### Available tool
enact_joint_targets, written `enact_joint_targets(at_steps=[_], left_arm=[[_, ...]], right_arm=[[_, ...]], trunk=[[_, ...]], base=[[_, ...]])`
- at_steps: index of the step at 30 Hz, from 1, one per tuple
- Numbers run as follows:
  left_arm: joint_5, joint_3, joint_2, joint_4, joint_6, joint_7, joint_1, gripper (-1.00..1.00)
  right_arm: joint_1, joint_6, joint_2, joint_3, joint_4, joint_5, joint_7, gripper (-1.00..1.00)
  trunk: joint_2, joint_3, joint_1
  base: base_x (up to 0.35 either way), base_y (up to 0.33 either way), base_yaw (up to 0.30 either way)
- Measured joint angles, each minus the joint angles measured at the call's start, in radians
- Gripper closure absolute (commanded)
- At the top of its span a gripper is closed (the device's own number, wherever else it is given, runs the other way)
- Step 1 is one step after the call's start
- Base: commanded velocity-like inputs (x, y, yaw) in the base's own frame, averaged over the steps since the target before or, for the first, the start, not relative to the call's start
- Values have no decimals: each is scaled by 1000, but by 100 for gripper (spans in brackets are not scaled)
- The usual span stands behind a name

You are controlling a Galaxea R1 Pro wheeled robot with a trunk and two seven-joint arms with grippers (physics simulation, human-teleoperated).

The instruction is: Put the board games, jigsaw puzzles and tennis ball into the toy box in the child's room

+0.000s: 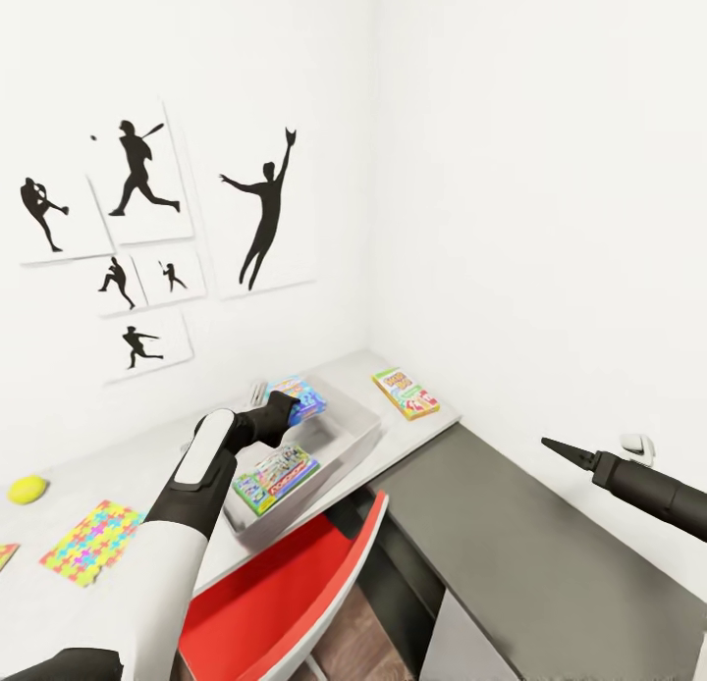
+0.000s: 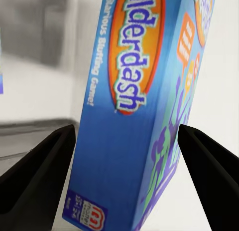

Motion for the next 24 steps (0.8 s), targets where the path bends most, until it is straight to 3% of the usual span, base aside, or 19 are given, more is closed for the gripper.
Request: enact_joint_targets(at_steps=[9,24], left_arm=[[0,0,0,0,0,0,0,100],[0,1,0,-1,-1,0,0,100]], right_arm=[[0,0,0,0,0,0,0,-100],[0,0,0,0,-1,0,0,-100]], trunk=[[0,0,0],[0,0,0]], base=[[0,0,-211],[0,0,-44]])
